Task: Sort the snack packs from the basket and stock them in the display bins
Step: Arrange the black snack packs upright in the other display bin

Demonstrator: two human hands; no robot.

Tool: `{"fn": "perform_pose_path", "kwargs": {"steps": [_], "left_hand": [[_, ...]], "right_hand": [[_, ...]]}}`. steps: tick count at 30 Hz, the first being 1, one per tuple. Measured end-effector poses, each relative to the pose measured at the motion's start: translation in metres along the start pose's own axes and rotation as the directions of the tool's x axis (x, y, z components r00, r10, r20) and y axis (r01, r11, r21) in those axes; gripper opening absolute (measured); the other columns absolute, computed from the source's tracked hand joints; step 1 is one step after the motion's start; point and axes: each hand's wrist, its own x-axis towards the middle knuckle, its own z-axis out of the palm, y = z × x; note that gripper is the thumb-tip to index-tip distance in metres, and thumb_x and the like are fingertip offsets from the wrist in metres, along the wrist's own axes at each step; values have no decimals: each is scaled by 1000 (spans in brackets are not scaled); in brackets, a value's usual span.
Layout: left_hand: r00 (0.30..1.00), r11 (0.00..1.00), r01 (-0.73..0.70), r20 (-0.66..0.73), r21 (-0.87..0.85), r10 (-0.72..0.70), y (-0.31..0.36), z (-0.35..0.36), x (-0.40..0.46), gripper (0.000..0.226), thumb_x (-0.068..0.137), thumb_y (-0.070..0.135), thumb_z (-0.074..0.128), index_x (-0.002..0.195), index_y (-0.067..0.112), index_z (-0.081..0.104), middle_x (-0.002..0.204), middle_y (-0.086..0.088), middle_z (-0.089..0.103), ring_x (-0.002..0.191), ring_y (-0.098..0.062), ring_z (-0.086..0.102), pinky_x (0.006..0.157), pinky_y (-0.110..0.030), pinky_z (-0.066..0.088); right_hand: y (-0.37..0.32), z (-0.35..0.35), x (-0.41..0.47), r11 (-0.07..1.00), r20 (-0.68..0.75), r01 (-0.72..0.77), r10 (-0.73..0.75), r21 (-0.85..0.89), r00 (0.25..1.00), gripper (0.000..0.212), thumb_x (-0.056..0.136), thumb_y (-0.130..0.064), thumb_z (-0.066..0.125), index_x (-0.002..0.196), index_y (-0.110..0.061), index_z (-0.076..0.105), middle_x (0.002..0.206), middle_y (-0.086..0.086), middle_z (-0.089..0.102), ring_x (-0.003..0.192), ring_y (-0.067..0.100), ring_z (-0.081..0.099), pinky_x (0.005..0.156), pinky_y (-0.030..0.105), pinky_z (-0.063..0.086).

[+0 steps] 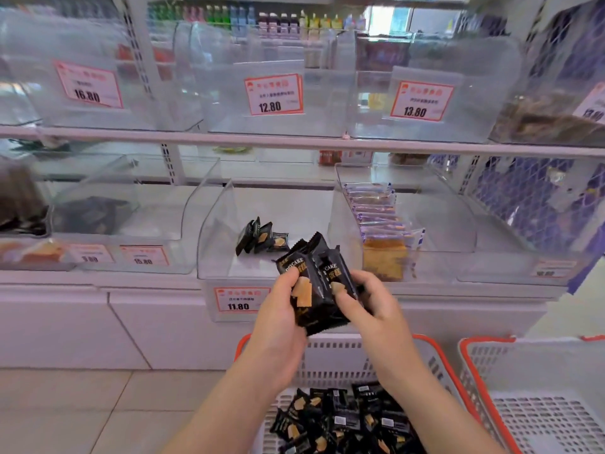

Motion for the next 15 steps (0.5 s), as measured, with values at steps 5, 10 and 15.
{"fn": "perform_pose_path", "kwargs": {"steps": [5, 10, 15], "left_hand": [[971, 921, -188, -76, 340, 227, 18, -7, 21, 43, 81, 46, 45, 117, 26, 57, 78, 10, 68, 82, -13, 61, 85, -37, 45], [986, 977, -169, 32, 130, 166, 40, -12, 48, 31, 94, 25, 40, 121, 18, 53, 90, -3, 58, 88, -15, 56, 78, -27, 48], [986, 964, -106, 149, 242, 71, 64, -28, 88, 22, 96, 23, 35, 94, 9, 51, 85, -14, 46, 88, -26, 40, 78, -28, 37]], "right_hand": [[-18, 9, 28, 999, 307, 9, 3, -38, 952, 31, 83, -38, 52, 113, -32, 56, 108, -22, 67, 105, -5, 59, 82, 7, 43], [-22, 39, 61, 953, 274, 129, -51, -272, 960, 45, 84, -23, 63, 120, -40, 43, 118, -13, 55, 112, -4, 50, 97, 17, 40], [-19, 50, 100, 965, 152, 26, 14, -260, 988, 39, 79, -12, 64, 111, -29, 51, 109, 3, 60, 102, 16, 57, 89, 31, 48]]}}
